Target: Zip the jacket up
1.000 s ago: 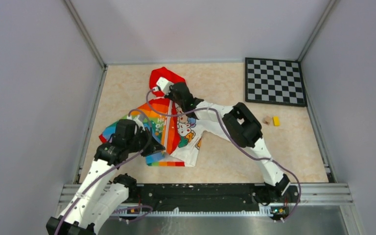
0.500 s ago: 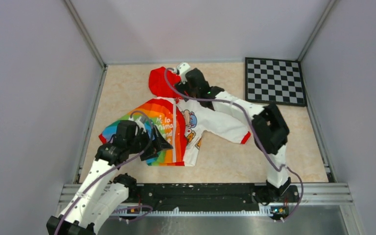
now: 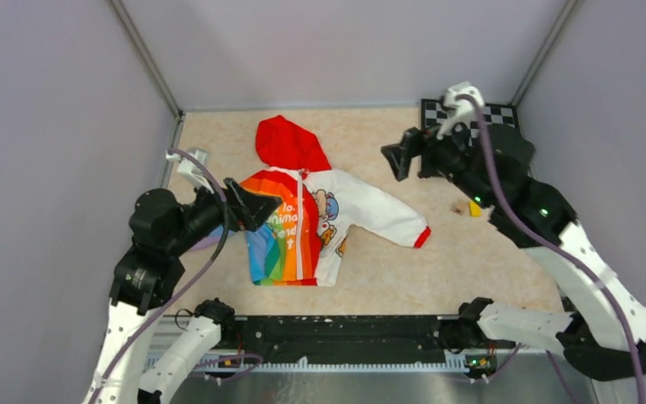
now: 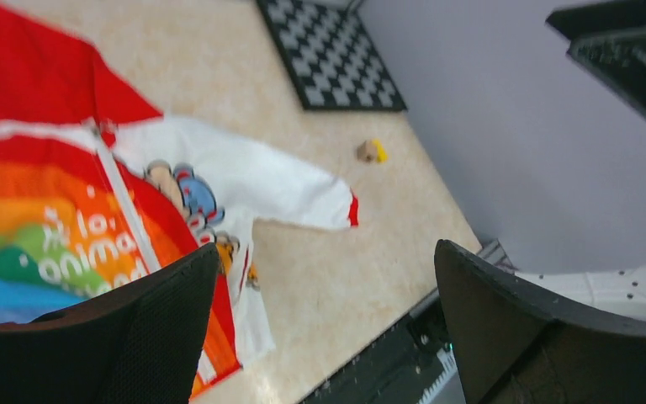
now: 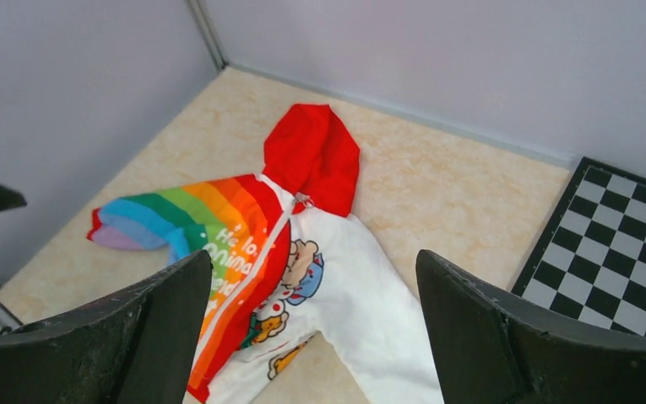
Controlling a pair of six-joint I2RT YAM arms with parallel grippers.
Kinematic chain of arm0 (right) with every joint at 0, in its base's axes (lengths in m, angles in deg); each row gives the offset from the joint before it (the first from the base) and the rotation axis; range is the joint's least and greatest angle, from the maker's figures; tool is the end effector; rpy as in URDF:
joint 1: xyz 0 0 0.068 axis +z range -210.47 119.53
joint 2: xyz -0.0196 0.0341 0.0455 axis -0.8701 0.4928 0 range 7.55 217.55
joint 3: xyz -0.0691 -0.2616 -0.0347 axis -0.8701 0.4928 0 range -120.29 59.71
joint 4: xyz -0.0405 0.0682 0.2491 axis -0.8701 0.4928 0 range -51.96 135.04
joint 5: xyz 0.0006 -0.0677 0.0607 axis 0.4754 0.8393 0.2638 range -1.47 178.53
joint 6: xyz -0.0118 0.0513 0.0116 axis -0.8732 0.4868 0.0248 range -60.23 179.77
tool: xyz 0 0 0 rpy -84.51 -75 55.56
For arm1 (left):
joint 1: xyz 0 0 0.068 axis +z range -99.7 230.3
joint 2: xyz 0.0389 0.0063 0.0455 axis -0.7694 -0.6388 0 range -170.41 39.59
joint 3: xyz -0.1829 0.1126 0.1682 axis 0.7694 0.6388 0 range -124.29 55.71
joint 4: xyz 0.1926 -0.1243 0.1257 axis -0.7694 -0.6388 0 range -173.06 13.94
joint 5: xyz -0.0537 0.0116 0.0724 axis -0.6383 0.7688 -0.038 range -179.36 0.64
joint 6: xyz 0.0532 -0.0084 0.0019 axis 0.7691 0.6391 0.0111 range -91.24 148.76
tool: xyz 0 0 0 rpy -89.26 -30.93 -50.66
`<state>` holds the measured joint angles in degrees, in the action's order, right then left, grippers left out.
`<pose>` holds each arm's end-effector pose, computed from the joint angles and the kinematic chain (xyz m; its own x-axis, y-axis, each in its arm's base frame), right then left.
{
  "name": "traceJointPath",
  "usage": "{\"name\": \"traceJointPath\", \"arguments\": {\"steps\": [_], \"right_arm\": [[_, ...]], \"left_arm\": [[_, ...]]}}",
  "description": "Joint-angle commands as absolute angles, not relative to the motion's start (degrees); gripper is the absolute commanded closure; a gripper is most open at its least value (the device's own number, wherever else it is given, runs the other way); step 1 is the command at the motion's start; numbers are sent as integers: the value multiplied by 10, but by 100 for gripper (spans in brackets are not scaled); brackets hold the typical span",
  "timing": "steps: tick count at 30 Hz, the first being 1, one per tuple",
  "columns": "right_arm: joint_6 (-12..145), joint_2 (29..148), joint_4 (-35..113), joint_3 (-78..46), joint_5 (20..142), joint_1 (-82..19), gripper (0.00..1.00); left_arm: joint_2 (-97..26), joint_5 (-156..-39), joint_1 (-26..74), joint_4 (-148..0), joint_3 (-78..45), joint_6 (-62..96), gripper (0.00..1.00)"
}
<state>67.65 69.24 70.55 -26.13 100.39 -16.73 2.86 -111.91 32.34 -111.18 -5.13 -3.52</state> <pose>0.1506 0.1340 0.4850 -0.1767 0.0166 -0.9841 -0.5103 0.8534 0.1061 0.1027 -0.0475 0.4058 -0.4969 -0.3573 -0.7908 0.4464 0.6762 -0.5861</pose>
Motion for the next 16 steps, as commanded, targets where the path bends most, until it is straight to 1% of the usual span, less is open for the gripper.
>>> {"name": "traceJointPath", "arguments": {"steps": [1,4,8,12,16], "right_arm": [[696,597,741,-264,984,-165,11],[693,542,726,-275,994,-165,10],[682,511,726,-296,1014,-165,10],[677,493,721,-292,1030,-165,9],[677,452,684,-247,1053,-165,9]], "left_arm": [[1,-1099,322,-1053,-158,41,1],[-13,-1091,322,-1043,-225,68,1],[-13,-1070,322,-1025,-284,98,1],[-11,-1048,322,-1010,-319,118,1],[-6,-1039,322,-1001,-329,126,1]]}}
